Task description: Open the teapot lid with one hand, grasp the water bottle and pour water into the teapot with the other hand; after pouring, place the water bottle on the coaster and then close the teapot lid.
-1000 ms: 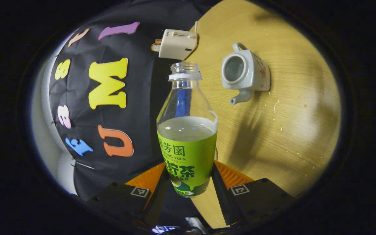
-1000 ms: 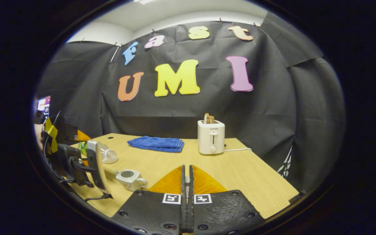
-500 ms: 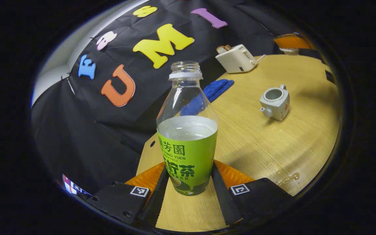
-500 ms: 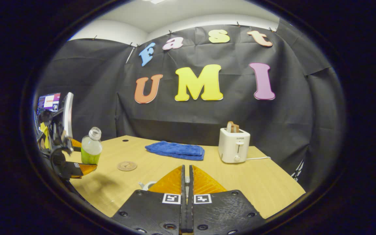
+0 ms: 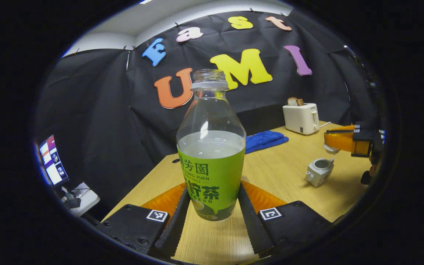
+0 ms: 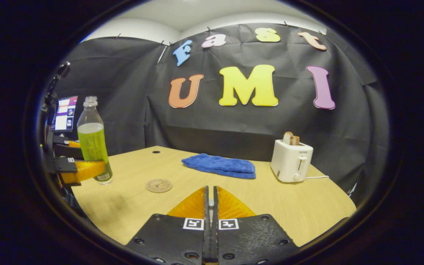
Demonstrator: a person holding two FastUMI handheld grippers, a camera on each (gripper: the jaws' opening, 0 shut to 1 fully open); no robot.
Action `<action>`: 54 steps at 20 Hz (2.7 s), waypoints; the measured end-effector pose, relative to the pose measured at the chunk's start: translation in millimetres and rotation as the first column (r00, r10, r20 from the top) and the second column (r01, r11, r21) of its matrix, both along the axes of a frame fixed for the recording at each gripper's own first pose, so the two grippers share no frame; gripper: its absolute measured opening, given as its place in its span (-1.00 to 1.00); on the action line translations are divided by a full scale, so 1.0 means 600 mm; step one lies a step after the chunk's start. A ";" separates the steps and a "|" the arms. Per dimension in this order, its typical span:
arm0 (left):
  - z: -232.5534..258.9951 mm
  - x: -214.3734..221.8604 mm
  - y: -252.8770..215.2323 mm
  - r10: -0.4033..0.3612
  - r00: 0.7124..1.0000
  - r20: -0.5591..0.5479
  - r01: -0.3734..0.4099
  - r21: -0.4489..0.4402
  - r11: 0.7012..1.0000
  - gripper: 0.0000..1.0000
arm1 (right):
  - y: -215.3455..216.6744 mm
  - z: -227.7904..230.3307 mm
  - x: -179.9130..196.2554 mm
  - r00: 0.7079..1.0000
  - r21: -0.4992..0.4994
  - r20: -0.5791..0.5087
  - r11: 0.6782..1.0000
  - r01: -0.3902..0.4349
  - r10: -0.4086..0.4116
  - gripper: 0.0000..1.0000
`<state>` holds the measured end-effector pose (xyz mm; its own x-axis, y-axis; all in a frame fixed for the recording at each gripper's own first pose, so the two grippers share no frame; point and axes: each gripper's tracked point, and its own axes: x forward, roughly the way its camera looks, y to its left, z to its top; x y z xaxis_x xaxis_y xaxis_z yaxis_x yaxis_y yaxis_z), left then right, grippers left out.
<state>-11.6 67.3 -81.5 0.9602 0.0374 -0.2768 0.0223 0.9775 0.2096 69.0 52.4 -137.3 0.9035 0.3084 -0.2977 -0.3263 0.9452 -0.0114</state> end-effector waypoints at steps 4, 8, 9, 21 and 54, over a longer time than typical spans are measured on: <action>0.010 0.003 0.012 0.037 0.999 0.038 -0.034 -0.071 0.997 0.51 | 0.010 -0.038 0.011 0.999 -0.020 -0.036 1.000 0.000 -0.001 -1.00; 0.005 0.008 0.010 0.046 0.998 0.035 -0.043 -0.085 0.995 0.51 | 0.009 -0.061 0.020 0.998 -0.027 -0.053 1.000 0.015 -0.017 -1.00; 0.004 0.008 0.010 0.046 0.998 0.034 -0.043 -0.084 0.996 0.51 | 0.009 -0.066 0.020 0.998 -0.028 -0.060 0.999 0.016 -0.017 -1.00; -0.003 0.015 0.001 0.036 0.999 0.025 -0.033 -0.087 0.996 0.51 | 0.012 -0.060 0.018 0.999 -0.013 -0.024 1.000 0.022 -0.023 -1.00; -0.165 0.276 -0.036 -0.026 0.997 -0.074 0.006 -0.264 0.965 0.57 | -0.015 -0.032 0.021 0.999 0.027 -0.001 0.999 0.047 -0.047 -1.00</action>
<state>153.7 45.6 -180.7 0.9359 -0.0615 -0.3470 0.0440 0.9973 -0.0580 81.3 43.3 -156.2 0.9170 0.2736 -0.2903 -0.2818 0.9594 0.0142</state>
